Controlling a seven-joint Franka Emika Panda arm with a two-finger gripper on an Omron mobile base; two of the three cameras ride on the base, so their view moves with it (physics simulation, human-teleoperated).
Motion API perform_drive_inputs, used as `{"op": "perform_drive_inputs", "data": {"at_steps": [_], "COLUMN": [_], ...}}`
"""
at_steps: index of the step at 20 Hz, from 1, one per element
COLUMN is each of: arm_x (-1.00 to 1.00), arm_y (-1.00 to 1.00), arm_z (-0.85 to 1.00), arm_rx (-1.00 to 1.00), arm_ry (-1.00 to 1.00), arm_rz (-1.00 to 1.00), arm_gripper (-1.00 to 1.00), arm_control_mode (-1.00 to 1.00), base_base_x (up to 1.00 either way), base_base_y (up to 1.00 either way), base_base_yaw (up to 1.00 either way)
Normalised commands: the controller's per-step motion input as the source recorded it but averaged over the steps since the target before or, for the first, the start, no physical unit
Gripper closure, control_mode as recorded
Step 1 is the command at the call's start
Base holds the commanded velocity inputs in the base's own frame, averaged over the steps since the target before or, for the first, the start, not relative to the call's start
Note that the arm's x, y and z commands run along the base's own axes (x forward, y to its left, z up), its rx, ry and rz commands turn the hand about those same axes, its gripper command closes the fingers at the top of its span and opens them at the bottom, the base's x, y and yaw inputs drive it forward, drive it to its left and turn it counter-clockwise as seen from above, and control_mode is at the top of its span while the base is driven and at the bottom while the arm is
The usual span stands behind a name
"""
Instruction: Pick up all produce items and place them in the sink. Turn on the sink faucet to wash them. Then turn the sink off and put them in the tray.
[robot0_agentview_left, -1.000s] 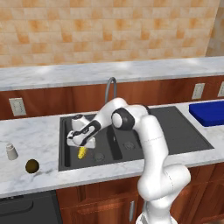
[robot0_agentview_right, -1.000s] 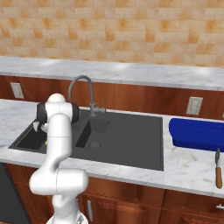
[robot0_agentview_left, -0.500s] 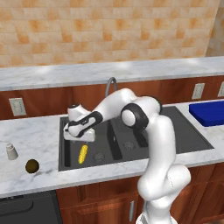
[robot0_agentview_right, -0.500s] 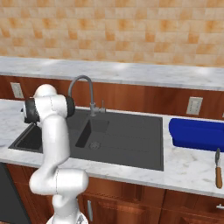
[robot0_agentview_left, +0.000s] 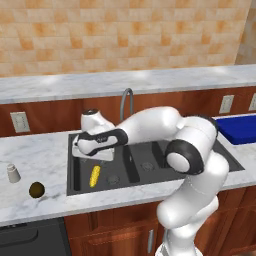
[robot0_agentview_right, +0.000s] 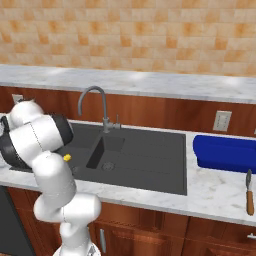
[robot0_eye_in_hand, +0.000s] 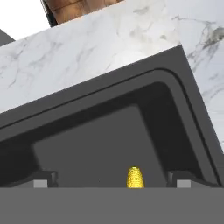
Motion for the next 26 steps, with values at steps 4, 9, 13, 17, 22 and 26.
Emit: {"op": "perform_drive_inputs", "data": {"at_steps": [4, 9, 13, 17, 22, 26], "arm_x": [-0.61, -0.31, -0.06, 0.01, 0.41, 0.48], "arm_y": [0.72, 1.00, 0.97, 0.87, 0.74, 0.50], "arm_z": [0.81, 0.21, 0.01, -0.26, -0.48, -0.03], "arm_rx": [0.03, -0.02, -0.01, -0.03, -0.12, -0.03], "arm_ry": [0.09, 0.21, 0.19, 0.12, 0.03, 0.00], "arm_rz": [0.08, 0.00, 0.00, 0.00, -0.01, -0.03], "arm_gripper": [-1.00, -1.00, -1.00, -1.00, -1.00, -1.00], "arm_control_mode": [-1.00, -1.00, -1.00, -1.00, -1.00, -1.00], "base_base_x": [0.00, 0.00, 0.00, 0.00, 0.00, 0.00], "base_base_y": [0.00, 0.00, 0.00, 0.00, 0.00, 0.00], "base_base_yaw": [0.00, 0.00, 0.00, 0.00, 0.00, 0.00]}}
